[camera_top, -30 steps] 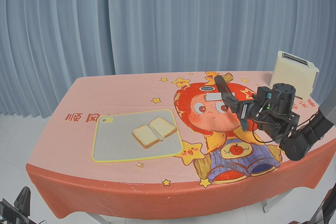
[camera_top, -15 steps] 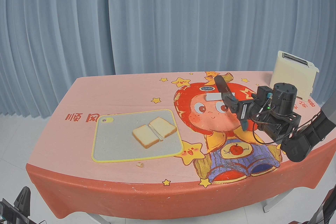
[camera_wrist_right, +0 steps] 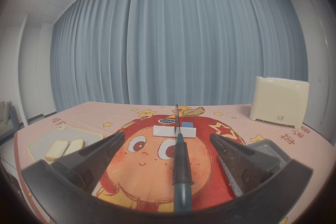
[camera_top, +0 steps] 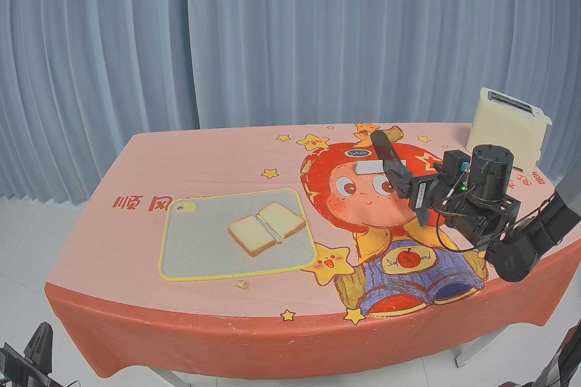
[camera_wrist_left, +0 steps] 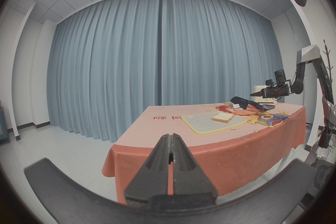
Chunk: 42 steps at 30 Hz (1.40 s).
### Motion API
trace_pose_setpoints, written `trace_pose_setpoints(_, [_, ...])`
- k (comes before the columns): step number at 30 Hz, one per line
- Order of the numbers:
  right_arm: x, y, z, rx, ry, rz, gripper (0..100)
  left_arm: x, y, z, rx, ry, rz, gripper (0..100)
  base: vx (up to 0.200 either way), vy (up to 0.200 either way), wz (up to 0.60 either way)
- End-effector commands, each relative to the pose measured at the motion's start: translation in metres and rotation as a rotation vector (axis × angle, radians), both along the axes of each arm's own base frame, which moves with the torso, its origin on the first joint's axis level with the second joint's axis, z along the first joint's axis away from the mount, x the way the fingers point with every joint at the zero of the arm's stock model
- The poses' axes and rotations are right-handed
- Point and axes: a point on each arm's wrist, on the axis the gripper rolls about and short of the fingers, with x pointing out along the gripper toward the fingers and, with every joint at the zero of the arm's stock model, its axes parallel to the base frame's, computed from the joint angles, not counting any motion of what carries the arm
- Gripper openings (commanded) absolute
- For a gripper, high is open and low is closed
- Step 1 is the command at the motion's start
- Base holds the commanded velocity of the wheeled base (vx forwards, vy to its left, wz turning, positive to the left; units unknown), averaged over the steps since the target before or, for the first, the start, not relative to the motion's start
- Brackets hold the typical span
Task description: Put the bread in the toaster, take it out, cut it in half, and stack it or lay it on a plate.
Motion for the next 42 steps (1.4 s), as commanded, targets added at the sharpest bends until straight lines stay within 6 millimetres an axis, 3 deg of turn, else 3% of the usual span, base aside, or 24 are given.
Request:
trace_pose_setpoints(1, [-0.001, 0.000, 0.003, 0.004, -0.006, 0.001, 100, 0.000, 0.000, -0.005, 0.000, 0.001, 0.000, 0, 0.000, 0.000, 0.00])
trace_pose_setpoints(12, [-0.006, -0.001, 0.009, 0.008, -0.019, 0.004, 100, 0.000, 0.000, -0.005, 0.000, 0.001, -0.001, 0, 0.000, 0.000, 0.00])
trace_pose_setpoints(42, [-0.036, 0.018, 0.012, 0.003, -0.008, 0.099, 100, 0.000, 0.000, -0.005, 0.000, 0.001, -0.001, 0, 0.000, 0.000, 0.00])
